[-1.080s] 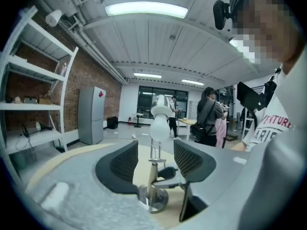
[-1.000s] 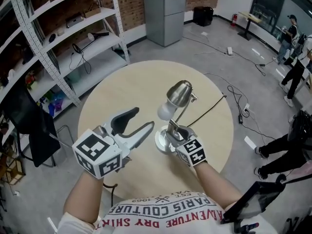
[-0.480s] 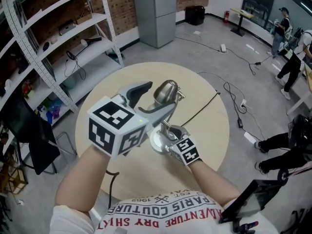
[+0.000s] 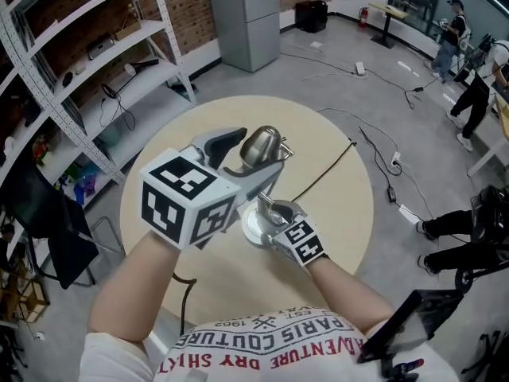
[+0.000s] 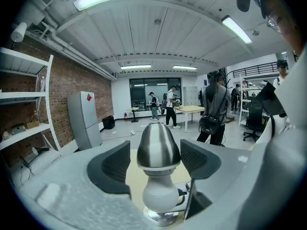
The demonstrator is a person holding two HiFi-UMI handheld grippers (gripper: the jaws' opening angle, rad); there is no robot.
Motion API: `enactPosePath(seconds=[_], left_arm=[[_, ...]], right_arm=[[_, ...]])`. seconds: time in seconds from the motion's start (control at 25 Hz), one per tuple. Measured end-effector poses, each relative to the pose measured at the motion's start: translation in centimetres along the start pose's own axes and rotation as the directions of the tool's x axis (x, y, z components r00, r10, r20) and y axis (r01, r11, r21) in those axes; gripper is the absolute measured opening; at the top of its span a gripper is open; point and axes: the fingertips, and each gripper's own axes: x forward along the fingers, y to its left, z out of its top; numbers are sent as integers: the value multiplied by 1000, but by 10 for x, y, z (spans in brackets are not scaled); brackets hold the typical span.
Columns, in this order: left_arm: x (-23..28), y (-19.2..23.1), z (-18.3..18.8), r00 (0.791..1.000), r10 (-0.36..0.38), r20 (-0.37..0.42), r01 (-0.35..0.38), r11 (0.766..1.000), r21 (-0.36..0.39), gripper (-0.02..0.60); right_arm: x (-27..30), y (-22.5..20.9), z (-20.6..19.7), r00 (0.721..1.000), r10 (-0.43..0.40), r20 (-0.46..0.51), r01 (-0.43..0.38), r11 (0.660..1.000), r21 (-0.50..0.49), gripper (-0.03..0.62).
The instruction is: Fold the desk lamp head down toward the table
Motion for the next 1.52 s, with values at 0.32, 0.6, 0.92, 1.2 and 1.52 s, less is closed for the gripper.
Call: enactPosePath(seconds=[0.32,0.6,0.92,1.2,1.52], left_arm=[[0,-3,0,999,-27,-43,28,1000,14,282],[-1,-4,1,999,-24,-45,26,999,30,277],[-9,-7,-2,999,-22,-25,23,999,47,275],[-12,-10,-3,1000,-12,-23,13,998,62,269],[-20,-8,-7,1000,2,-28,0,998,70,264]], right_arm=[[1,1,2,1000,4,-12,-4,1000,-2,146],[1,0,3,1000,13,-3,-13,1000,1,146],[0,0,1,1000,22,-2,-22,1000,12,147],[-3,-4,-2,999,38,-6,-37,998,45,156],[0,-10,-1,1000,24,2,-24,997,77,156]])
